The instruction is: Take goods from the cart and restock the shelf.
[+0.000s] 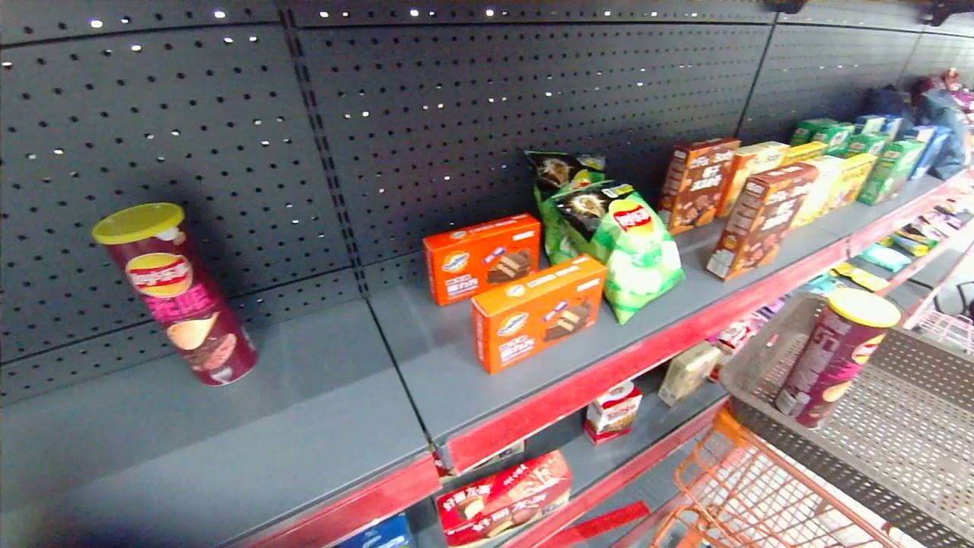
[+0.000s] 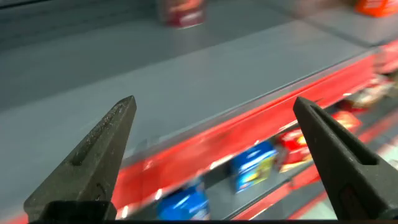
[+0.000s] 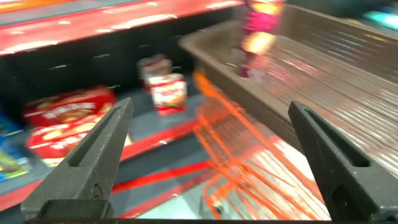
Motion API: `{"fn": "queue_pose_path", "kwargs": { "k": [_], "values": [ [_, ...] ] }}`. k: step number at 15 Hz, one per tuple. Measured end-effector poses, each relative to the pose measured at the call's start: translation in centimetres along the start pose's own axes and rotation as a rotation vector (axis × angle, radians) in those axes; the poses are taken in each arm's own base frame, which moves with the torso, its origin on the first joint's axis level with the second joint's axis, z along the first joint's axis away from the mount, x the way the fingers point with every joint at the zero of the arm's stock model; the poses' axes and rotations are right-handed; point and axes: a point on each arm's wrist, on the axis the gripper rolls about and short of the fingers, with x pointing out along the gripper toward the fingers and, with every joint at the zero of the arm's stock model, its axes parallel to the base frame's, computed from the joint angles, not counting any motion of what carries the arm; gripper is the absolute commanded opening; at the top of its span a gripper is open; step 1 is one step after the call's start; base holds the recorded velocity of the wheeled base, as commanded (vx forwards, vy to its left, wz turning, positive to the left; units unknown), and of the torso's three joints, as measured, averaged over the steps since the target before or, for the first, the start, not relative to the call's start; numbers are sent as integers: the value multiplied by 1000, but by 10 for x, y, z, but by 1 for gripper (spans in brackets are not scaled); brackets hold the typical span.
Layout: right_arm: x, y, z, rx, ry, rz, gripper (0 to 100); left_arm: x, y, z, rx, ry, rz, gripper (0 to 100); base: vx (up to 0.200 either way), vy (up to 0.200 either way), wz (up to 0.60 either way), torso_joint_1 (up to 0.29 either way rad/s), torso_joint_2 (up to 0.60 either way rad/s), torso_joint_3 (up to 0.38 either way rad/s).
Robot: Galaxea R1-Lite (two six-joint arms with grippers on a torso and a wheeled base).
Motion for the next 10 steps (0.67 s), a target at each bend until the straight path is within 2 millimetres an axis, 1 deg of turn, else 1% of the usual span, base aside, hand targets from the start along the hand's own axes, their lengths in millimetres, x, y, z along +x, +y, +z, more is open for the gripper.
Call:
{"fn": "queue_pose_path", "kwargs": {
  "k": [4,10],
  "values": [
    [0,0,0,0,0,1,100,0,0,0,0,-1,0,100,0,0,-600,1,1,2],
    [0,0,0,0,0,-1,100,0,0,0,0,-1,-1,100,0,0,0,0,0,0]
  ]
}}
